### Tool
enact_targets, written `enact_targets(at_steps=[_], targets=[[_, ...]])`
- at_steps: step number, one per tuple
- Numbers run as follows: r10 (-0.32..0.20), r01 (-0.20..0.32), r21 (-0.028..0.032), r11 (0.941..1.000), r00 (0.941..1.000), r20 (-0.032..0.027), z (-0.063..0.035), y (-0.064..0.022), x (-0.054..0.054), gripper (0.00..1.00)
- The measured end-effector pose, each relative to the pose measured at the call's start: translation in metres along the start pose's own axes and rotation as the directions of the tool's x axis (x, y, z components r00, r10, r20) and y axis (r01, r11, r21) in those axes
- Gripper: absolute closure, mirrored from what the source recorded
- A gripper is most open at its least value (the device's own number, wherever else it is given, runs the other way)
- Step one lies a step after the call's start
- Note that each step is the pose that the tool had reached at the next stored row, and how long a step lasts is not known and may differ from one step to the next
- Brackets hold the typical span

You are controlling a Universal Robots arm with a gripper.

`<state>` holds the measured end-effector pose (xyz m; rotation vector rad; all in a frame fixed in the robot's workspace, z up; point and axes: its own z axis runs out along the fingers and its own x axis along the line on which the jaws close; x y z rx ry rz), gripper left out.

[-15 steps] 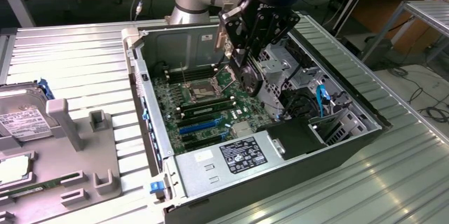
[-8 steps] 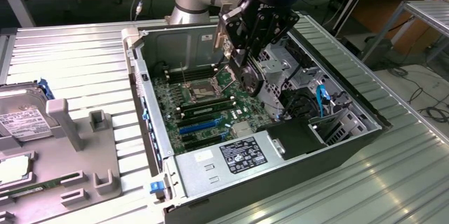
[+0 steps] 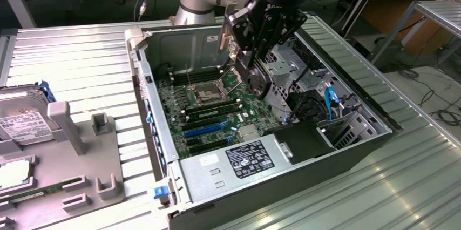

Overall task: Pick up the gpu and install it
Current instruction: 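Insert the gpu into the slot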

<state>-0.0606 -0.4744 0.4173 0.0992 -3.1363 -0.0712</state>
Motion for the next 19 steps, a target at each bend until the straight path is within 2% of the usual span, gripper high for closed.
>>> enact_targets(at_steps=[19], targets=[[-0.064, 0.064, 0.0, 0.998, 0.998, -0.0029, 0.0, 0.0, 0.0, 0.73]])
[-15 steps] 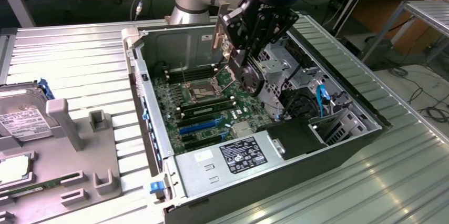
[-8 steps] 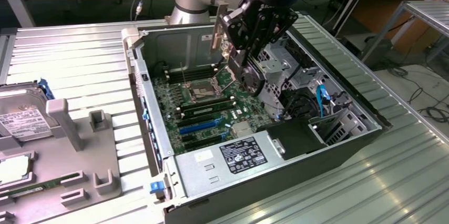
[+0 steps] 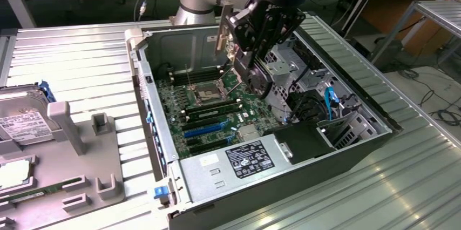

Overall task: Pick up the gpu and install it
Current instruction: 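Insert the gpu into the slot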

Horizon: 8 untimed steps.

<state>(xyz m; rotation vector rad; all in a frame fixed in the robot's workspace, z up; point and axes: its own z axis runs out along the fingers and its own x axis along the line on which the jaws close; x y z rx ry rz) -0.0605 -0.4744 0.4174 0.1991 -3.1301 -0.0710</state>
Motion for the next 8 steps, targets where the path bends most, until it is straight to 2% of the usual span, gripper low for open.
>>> enact_targets(at_steps=[8], targets=[[-0.052, 0.052, 0.0, 0.9987, 0.9987, -0.0023, 0.0, 0.0, 0.0, 0.73]])
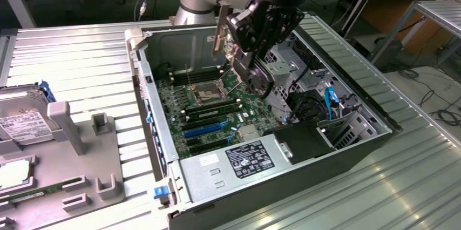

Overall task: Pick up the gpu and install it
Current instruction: 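Insert the gpu into the slot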

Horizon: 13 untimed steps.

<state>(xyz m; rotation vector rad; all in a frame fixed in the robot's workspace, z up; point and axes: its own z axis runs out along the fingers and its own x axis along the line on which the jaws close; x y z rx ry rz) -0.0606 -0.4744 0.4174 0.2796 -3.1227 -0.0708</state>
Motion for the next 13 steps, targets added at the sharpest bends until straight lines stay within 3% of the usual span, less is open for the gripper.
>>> enact_targets(at_steps=[8, 13], targets=[[-0.057, 0.057, 0.0, 0.9984, 0.9984, -0.0026, 0.0, 0.0, 0.0, 0.73], [-0.123, 0.123, -0.0002, 0.9924, 0.9924, -0.0056, 0.0, 0.0, 0.0, 0.73]])
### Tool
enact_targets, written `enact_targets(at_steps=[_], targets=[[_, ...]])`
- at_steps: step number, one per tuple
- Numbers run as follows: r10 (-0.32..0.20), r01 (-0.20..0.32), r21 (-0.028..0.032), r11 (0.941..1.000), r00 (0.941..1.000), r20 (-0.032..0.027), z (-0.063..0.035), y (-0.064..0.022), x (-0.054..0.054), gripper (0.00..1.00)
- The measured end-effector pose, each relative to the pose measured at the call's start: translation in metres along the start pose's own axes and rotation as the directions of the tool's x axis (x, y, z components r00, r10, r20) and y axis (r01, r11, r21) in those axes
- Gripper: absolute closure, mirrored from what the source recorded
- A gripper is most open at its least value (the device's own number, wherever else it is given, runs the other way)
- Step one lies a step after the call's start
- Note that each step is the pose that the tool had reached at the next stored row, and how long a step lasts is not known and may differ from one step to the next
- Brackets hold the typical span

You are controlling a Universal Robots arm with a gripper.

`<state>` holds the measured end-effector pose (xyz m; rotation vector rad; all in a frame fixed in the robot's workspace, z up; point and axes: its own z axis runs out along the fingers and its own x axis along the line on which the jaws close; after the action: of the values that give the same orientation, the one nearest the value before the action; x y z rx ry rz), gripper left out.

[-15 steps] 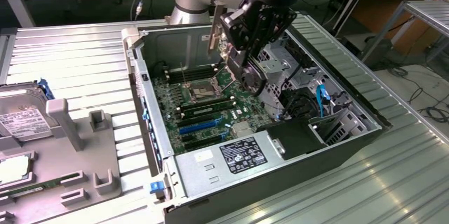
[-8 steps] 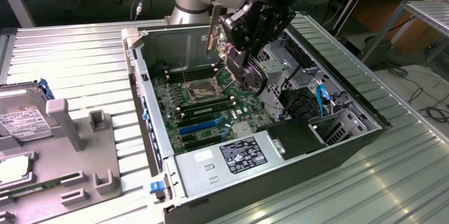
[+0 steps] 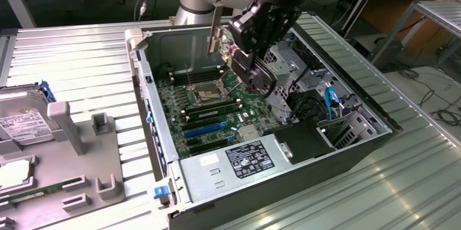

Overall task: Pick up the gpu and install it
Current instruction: 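Insert the gpu into the slot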

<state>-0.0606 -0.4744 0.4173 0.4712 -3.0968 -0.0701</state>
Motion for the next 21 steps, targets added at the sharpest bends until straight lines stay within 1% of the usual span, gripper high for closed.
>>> enact_targets(at_steps=[5, 6, 9, 10, 11, 13, 15, 16, 19, 21], targets=[[-0.037, 0.037, 0.0, 0.9993, 0.9993, -0.0017, 0.0, 0.0001, 0.0, 0.73], [-0.055, 0.055, 0.0, 0.9985, 0.9985, -0.0025, 0.0, 0.0001, 0.0, 0.73], [-0.116, 0.116, -0.0001, 0.9933, 0.9933, -0.0053, 0.0, 0.0001, 0.0, 0.73], [-0.153, 0.153, -0.0003, 0.9883, 0.9883, -0.0069, 0.0001, 0.0001, 0.0, 0.73], [-0.173, 0.173, -0.0004, 0.9848, 0.9848, -0.0079, 0.0, 0.0001, 0.0, 0.73], [-0.223, 0.223, -0.0008, 0.9749, 0.9748, -0.0101, 0.0, 0.0001, 0.0, 0.73], [-0.25, 0.25, -0.001, 0.9684, 0.9683, -0.0114, 0.0, 0.0001, 0.0, 0.73], [-0.269, 0.269, -0.0013, 0.963, 0.963, -0.0123, 0.0, 0.0001, 0.0, 0.73], [-0.308, 0.308, -0.0017, 0.9514, 0.9513, -0.0141, 0.0, 0.0001, 0.0, 0.73], [-0.336, 0.336, -0.0021, 0.9417, 0.9416, -0.0154, 0.0, 0.0001, 0.0, 0.73]])
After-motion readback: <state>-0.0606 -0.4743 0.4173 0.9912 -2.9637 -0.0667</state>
